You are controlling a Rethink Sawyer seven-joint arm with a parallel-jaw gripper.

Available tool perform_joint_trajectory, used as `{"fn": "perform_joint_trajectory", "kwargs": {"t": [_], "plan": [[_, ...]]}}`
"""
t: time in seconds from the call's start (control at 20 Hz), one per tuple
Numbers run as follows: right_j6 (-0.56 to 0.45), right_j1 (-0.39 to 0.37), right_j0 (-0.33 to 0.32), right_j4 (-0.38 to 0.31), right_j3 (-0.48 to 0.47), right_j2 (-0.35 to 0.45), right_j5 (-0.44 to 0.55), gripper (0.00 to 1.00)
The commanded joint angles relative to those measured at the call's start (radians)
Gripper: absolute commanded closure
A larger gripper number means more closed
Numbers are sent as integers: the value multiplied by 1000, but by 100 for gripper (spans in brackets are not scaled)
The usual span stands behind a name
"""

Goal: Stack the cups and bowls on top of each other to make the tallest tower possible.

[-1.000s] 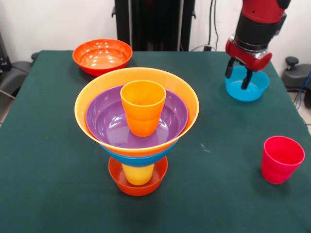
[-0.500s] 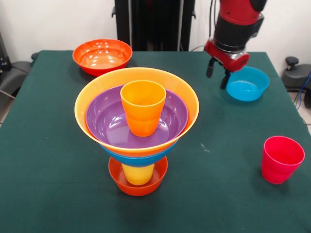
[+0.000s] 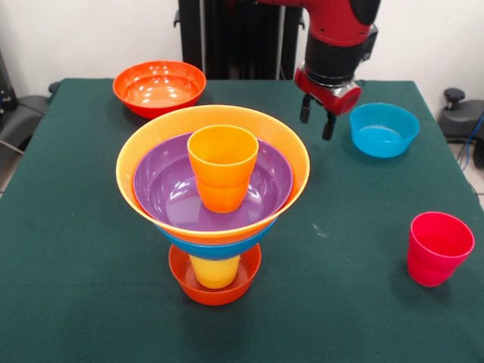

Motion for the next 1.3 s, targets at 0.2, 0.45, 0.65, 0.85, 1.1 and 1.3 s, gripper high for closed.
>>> {"fn": "perform_joint_trajectory", "kwargs": {"t": [0.2,0.45,0.65,0.85,1.1,1.3], "plan": [[-187,-88,-99,-197,41,282,-23,0],[-189,-198,-122,-224,53,314,85,0],[-192,-292,-111,-222,37,309,192,0],[-180,-311,-99,-236,10,297,223,0],[-153,-250,-74,-265,-28,285,207,0],[-142,-201,-58,-304,-25,276,158,0]]}}
